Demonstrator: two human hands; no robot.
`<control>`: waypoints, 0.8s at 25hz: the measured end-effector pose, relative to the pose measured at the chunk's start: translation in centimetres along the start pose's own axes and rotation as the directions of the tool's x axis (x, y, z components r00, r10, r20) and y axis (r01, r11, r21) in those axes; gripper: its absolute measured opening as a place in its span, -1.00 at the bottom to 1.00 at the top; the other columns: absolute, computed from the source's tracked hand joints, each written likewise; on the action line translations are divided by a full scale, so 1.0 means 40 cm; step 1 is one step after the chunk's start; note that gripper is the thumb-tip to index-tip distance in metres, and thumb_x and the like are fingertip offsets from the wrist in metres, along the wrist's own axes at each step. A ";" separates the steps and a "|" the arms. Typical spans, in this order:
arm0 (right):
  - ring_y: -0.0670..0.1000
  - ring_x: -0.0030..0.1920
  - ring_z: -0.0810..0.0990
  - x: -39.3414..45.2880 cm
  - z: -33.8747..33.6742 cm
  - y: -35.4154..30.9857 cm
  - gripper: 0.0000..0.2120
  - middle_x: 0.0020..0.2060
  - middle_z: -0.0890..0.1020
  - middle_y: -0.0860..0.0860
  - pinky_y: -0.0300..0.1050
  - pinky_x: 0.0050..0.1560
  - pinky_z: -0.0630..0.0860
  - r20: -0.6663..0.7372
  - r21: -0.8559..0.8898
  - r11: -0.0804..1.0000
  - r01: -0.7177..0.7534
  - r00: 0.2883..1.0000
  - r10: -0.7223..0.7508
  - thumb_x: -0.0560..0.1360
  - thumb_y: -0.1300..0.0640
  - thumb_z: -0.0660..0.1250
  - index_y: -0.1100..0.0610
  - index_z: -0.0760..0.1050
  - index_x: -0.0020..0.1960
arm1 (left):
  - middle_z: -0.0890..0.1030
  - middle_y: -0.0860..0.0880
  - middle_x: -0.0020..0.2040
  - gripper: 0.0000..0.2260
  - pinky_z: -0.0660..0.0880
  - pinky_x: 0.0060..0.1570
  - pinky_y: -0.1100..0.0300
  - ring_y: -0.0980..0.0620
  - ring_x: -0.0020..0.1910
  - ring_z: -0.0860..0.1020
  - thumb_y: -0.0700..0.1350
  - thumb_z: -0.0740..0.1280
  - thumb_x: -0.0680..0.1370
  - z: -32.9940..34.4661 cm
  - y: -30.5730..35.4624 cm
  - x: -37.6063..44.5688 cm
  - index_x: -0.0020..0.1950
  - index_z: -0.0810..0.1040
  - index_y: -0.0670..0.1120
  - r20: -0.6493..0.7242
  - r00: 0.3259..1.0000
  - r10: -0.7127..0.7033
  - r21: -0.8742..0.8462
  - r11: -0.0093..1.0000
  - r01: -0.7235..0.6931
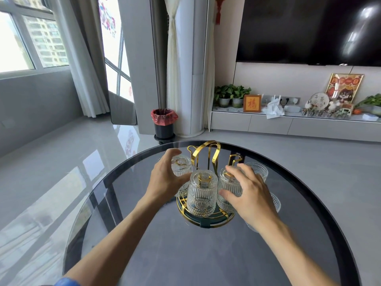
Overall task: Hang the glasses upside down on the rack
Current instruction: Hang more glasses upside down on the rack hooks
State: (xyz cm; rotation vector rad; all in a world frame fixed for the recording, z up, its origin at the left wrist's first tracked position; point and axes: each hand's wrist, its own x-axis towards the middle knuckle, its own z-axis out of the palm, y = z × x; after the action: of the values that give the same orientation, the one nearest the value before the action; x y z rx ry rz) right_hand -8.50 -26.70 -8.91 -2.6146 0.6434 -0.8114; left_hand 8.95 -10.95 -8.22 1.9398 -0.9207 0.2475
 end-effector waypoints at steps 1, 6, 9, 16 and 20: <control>0.14 0.30 0.41 -0.001 0.004 0.001 -0.40 0.44 0.39 -0.01 0.08 0.20 0.42 -0.010 -0.005 1.000 0.004 1.000 -0.004 0.43 -0.13 0.47 -0.08 0.42 0.42 | 0.58 -0.06 0.29 -0.38 0.49 0.16 -0.01 -0.06 0.22 0.53 0.01 0.60 0.34 -0.003 -0.009 -0.001 0.32 0.42 -0.01 0.047 0.999 0.012 -0.003 1.000 -0.012; 0.13 0.38 0.36 -0.058 0.033 0.007 -0.16 0.47 0.37 0.09 0.09 0.27 0.35 -0.180 0.053 0.998 -0.018 0.983 0.027 0.35 -0.06 0.56 0.05 0.27 0.52 | 0.43 -0.03 0.44 -0.35 0.33 0.33 -0.02 -0.01 0.40 0.38 -0.22 0.34 0.39 -0.036 -0.060 -0.036 0.47 0.32 0.06 0.106 0.985 -0.138 -0.415 0.894 0.170; 0.21 0.45 0.32 -0.118 0.055 0.040 -0.05 0.49 0.34 0.20 0.24 0.34 0.29 -0.397 0.030 0.992 -0.124 0.909 0.126 0.29 -0.07 0.60 0.16 0.23 0.52 | 0.44 -0.13 0.42 -0.43 0.38 0.31 -0.06 -0.08 0.38 0.40 -0.38 0.30 0.47 -0.028 -0.113 -0.036 0.45 0.35 -0.03 -0.063 0.915 -0.399 -0.479 0.816 0.323; 0.04 0.51 0.23 -0.202 0.088 0.159 0.12 0.58 0.17 0.03 0.08 0.38 0.32 -0.172 0.503 0.727 -0.468 0.770 0.615 0.29 0.06 0.62 -0.09 -0.08 0.58 | 0.41 -0.18 0.44 -0.35 0.38 0.25 0.04 -0.11 0.37 0.40 -0.29 0.43 0.48 0.040 -0.208 -0.019 0.51 0.27 -0.03 0.017 0.808 -0.588 -0.424 0.728 0.539; 0.12 0.37 0.45 -0.196 0.135 0.194 0.04 0.47 0.40 0.05 0.00 0.21 0.41 -0.090 0.503 0.692 -0.518 0.765 0.638 0.29 0.04 0.62 -0.15 0.02 0.54 | 0.40 -0.21 0.44 -0.32 0.40 0.22 0.05 -0.15 0.37 0.41 -0.29 0.46 0.47 0.055 -0.217 -0.020 0.52 0.26 -0.05 0.039 0.783 -0.621 -0.394 0.710 0.583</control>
State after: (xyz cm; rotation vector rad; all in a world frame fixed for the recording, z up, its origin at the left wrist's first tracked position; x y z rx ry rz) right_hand -13.53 -28.35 -19.99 -1.7241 1.1320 -0.9473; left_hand 13.97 -9.98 -15.65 1.7249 -0.1960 -0.2184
